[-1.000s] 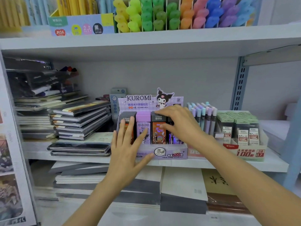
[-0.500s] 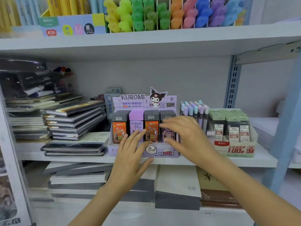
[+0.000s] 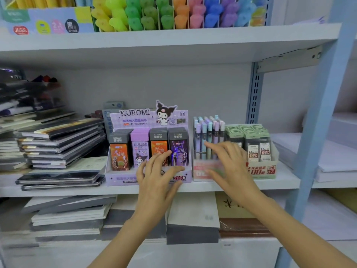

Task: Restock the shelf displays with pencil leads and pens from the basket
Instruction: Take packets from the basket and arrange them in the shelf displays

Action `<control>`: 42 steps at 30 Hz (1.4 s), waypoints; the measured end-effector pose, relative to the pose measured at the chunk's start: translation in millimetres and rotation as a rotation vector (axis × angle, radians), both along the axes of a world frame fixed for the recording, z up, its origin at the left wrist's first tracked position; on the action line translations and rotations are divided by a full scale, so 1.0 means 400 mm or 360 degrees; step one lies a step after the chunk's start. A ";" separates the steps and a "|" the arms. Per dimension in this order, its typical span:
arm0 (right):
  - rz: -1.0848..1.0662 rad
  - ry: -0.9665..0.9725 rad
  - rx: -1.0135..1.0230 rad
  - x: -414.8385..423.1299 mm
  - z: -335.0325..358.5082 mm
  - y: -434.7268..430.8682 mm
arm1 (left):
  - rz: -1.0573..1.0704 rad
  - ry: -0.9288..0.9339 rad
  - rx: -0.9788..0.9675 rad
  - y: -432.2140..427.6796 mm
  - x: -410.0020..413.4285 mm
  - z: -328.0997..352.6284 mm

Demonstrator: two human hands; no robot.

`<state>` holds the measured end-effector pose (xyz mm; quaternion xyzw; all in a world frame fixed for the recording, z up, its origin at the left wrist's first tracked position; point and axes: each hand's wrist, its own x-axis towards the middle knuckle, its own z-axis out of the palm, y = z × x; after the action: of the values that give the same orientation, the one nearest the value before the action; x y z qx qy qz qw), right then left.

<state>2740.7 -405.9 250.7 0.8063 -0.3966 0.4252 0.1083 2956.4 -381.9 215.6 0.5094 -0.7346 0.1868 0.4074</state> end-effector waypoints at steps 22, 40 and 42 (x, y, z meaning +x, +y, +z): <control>-0.0411 -0.0206 -0.0101 -0.180 -0.029 0.010 | -0.0088 -0.0085 -0.0147 -0.034 -0.134 0.027; -0.0034 -0.0291 -0.0022 -0.219 0.001 -0.009 | -0.0061 -0.0039 -0.0148 -0.052 -0.155 0.016; 0.0033 -0.0454 -0.0017 -0.239 0.039 -0.020 | -0.0057 -0.0030 -0.0153 -0.052 -0.154 0.017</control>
<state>2645.1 -413.8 266.2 0.7412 -0.3972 0.5388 0.0507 2894.8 -402.6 222.4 0.4743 -0.7375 0.2194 0.4278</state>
